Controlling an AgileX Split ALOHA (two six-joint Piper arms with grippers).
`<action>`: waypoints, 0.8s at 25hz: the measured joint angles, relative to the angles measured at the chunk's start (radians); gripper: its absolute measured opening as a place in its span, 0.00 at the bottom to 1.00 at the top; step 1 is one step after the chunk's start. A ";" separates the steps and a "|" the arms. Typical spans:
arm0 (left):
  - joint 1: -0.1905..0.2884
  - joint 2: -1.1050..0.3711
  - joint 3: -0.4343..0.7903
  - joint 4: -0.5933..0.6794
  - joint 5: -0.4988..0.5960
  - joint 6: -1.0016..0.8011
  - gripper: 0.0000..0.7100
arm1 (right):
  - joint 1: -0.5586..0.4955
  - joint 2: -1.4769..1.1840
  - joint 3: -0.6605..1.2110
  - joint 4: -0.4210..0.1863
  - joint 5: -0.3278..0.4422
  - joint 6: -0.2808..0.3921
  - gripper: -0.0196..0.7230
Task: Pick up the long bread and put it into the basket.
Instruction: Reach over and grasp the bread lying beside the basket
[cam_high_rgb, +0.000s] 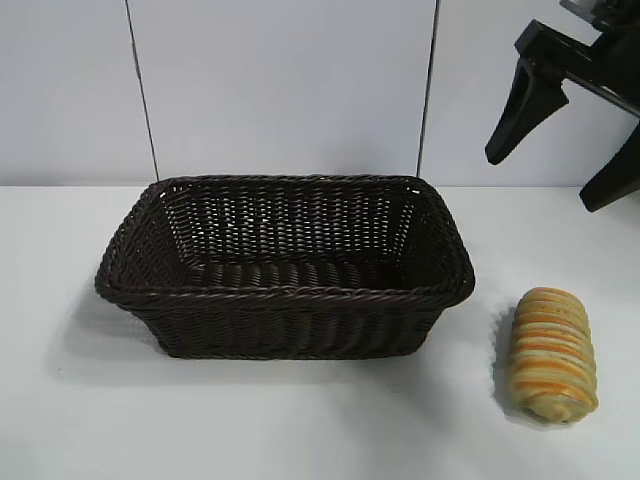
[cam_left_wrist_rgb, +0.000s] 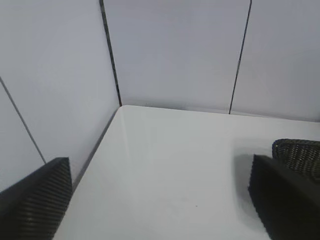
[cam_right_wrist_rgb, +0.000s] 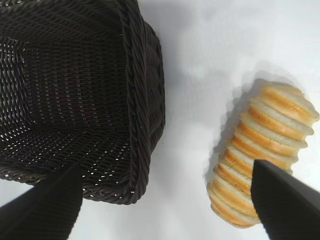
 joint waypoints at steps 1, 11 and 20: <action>0.000 -0.011 0.028 -0.016 0.002 -0.001 0.98 | 0.000 0.000 0.000 0.000 0.000 0.000 0.90; 0.000 -0.023 0.316 -0.077 0.015 0.014 0.98 | 0.000 0.000 0.000 -0.001 0.001 0.000 0.90; 0.000 -0.023 0.492 -0.077 -0.023 0.017 0.98 | 0.000 0.000 0.000 -0.001 0.004 0.000 0.90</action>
